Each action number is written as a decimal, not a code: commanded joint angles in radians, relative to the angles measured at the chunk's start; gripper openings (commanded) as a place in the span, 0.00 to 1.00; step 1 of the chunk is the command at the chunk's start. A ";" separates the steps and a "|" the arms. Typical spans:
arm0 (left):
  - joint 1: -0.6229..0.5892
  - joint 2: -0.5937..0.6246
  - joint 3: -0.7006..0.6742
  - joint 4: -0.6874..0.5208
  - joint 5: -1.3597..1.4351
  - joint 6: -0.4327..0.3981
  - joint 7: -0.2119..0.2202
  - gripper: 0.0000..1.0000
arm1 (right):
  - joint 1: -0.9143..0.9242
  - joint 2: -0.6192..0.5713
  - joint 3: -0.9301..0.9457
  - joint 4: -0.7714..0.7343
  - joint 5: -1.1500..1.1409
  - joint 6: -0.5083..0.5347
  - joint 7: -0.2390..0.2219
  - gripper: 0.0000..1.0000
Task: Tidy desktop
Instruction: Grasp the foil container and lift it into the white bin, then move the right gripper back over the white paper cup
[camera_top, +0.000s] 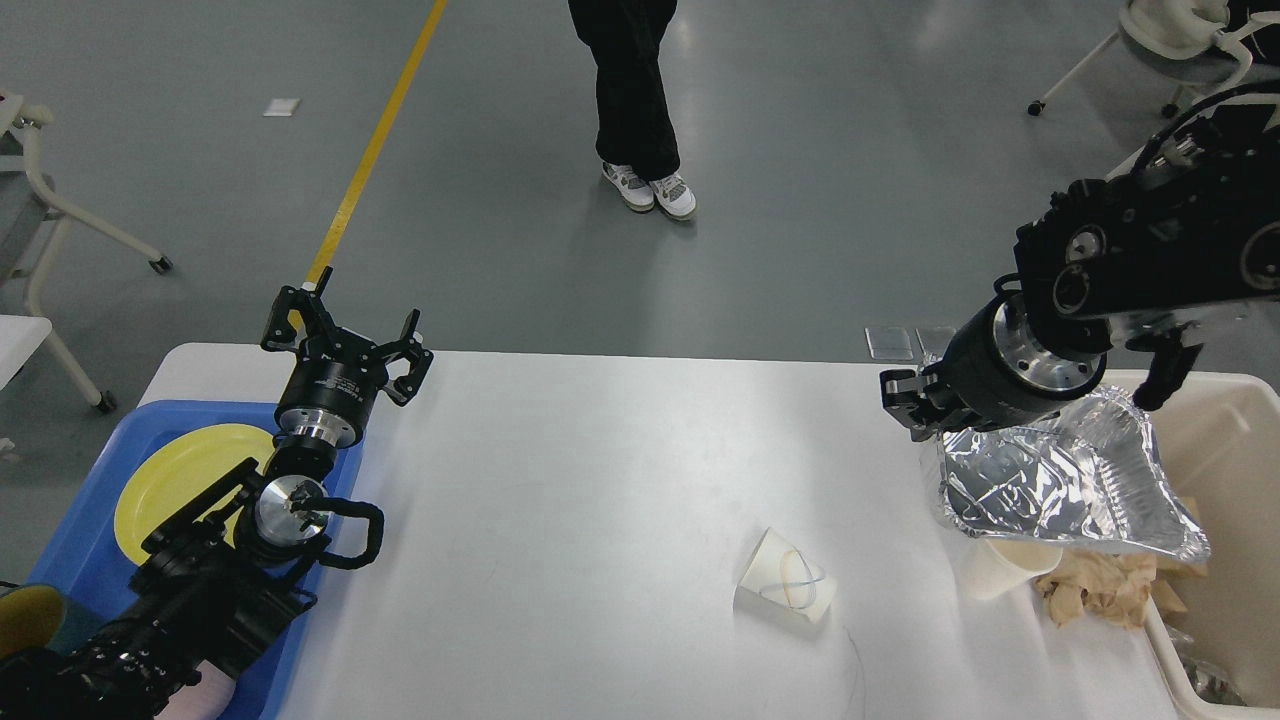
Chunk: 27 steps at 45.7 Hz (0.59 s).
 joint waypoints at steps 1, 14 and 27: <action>0.000 0.000 0.000 0.000 0.000 0.000 0.000 1.00 | -0.206 -0.016 -0.104 -0.264 0.001 -0.062 0.001 0.00; 0.000 0.000 0.000 0.001 0.000 0.002 0.000 0.99 | -0.830 -0.120 -0.116 -1.005 0.039 -0.100 -0.011 0.00; 0.000 0.000 0.000 0.001 0.000 0.000 0.000 0.99 | -1.325 -0.065 -0.115 -1.509 0.207 -0.255 -0.007 0.96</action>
